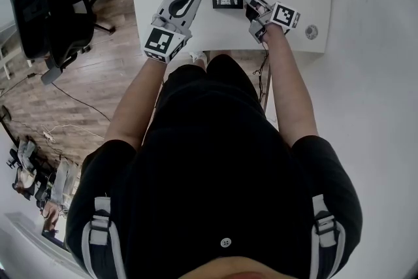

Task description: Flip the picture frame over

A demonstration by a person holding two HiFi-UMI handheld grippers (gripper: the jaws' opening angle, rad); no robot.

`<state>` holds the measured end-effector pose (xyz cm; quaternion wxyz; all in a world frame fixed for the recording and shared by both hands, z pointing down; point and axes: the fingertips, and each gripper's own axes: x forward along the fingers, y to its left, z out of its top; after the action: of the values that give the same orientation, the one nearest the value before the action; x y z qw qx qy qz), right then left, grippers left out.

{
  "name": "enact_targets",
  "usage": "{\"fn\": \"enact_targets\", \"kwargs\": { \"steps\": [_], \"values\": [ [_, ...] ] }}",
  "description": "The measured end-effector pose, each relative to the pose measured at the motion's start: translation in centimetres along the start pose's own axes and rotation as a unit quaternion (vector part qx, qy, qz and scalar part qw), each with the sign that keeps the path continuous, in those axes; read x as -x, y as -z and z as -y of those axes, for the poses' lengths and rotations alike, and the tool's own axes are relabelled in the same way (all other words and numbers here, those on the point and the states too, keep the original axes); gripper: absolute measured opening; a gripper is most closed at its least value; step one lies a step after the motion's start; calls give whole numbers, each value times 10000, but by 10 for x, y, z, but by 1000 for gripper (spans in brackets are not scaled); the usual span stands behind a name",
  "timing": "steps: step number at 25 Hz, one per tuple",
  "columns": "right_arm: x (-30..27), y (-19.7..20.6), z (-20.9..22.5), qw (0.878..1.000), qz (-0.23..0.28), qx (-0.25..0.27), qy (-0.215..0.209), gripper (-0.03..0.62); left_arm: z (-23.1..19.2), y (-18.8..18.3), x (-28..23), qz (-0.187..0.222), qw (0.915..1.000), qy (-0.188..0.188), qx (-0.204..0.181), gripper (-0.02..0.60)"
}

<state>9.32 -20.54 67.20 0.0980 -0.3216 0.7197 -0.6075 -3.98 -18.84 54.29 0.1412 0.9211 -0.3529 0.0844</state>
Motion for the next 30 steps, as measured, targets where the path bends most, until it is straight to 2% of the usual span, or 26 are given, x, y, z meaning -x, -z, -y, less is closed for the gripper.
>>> {"fn": "enact_targets", "kwargs": {
  "steps": [9,14,16,17,19,21,23,26,30],
  "values": [
    [2,4,24,9969,-120,229,744,126,-3,-1,8,-20,10000,-62,-42,5],
    [3,10,28,9892,-434,770,1165,156,-1,-3,11,-18,9999,-87,-70,5],
    [3,12,31,9769,-669,1320,1540,169,-1,-4,12,1,9999,-91,-63,5],
    [4,13,33,9662,-801,1671,1791,179,-1,-4,12,-2,9999,-95,-62,5],
    [7,14,39,9374,-1048,2410,2284,200,1,-4,13,-29,9999,-107,-67,5],
    [8,13,38,9096,-1196,3025,2585,210,2,-4,15,-80,9999,-104,-60,5],
    [8,10,30,8912,-1218,3440,2694,210,4,-6,16,-105,9999,-95,-66,5],
    [7,7,10,8770,-1148,3867,2612,210,7,-14,17,-32,9999,-96,-102,5],
    [9,3,-34,8685,-864,4274,2355,209,11,-19,21,-171,9996,-102,-178,5]
  ]
}}
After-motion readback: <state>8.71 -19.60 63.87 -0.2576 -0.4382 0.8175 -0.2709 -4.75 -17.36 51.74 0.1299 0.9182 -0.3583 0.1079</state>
